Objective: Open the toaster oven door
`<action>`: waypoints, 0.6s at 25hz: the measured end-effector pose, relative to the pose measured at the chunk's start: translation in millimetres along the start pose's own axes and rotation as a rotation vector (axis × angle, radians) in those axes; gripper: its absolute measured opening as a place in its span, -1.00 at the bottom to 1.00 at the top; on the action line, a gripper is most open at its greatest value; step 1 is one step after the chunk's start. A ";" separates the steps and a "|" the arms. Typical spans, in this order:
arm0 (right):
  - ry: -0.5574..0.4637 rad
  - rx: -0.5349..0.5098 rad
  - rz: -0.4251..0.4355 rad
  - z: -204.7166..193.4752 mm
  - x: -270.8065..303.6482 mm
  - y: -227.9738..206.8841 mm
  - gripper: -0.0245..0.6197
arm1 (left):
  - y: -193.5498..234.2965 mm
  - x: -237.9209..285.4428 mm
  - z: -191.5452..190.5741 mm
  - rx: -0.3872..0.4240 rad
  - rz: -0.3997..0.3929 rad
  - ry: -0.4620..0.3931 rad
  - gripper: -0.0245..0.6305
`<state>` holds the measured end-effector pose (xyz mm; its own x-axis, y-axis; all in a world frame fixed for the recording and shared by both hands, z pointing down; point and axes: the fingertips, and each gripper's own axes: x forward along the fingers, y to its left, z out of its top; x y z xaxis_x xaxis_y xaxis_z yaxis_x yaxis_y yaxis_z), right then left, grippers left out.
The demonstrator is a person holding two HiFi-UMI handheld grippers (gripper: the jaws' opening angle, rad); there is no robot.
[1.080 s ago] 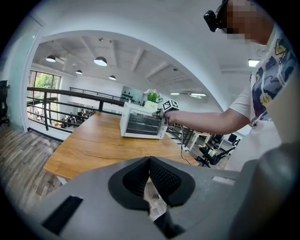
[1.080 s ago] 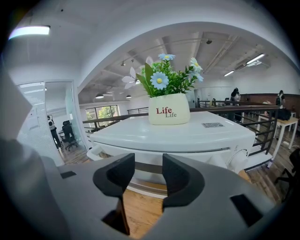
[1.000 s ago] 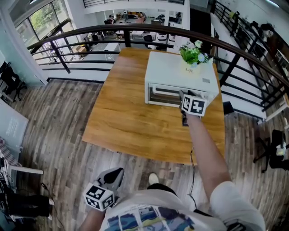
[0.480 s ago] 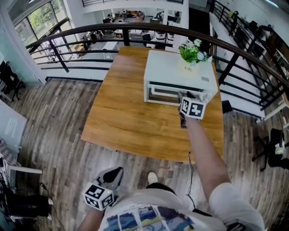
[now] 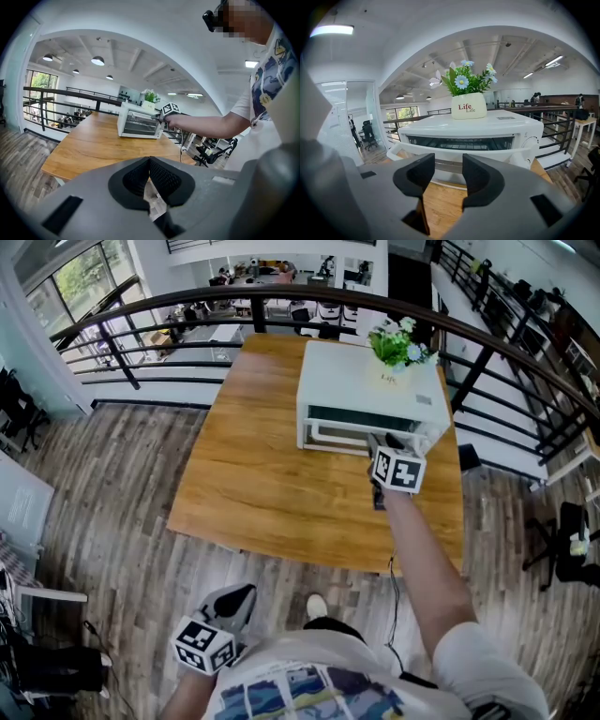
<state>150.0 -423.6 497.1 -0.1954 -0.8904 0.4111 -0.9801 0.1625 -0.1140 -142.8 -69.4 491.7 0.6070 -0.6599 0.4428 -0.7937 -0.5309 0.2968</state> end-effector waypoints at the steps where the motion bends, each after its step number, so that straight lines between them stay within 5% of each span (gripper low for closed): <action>1: 0.000 0.001 -0.001 -1.5 -1.0 0.1 -0.36 | -0.3 -0.3 -0.1 -0.002 -0.001 0.001 -0.92; 15: -0.007 0.002 -0.005 -17.8 -15.9 6.6 -0.36 | -0.4 -5.8 -0.1 0.017 -0.024 0.009 -0.92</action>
<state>146.0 -400.8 505.9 -0.1907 -0.8941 0.4053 -0.9809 0.1574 -0.1144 -146.0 -65.3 489.1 0.6258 -0.6421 0.4428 -0.7779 -0.5556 0.2935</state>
